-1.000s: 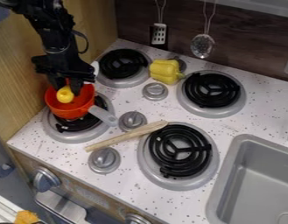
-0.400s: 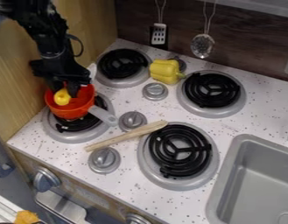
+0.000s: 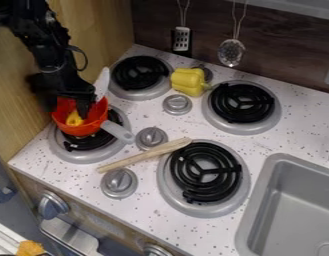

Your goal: Put the yellow-handled knife in the red pot

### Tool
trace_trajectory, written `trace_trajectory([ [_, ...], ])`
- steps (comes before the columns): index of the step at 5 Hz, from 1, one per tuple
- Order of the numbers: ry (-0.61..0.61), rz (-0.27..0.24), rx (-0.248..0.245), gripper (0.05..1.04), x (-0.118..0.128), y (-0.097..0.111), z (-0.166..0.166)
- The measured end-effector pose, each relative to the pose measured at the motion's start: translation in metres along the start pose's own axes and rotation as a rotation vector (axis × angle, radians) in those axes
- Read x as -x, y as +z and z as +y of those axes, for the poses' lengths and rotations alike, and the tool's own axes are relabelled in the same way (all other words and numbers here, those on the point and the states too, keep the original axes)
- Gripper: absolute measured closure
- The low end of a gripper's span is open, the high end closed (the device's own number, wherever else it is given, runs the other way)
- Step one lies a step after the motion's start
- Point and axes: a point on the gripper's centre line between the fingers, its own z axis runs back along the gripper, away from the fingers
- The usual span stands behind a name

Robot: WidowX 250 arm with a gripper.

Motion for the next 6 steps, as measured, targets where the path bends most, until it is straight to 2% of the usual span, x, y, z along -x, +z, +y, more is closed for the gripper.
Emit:
trace_trajectory([
  [1,-0.024,-0.001,-0.007,0.082,-0.002,0.017,-0.009],
  [2,-0.05,0.028,-0.016,0.084,-0.005,0.035,-0.029],
  [3,-0.062,0.001,-0.006,0.084,-0.022,0.046,-0.049],
  [4,-0.092,-0.034,0.071,0.084,-0.043,0.043,-0.082],
  [5,-0.088,-0.088,0.085,0.084,-0.065,0.044,-0.11],
  [6,-0.112,-0.098,0.139,0.084,-0.076,0.046,-0.138],
])
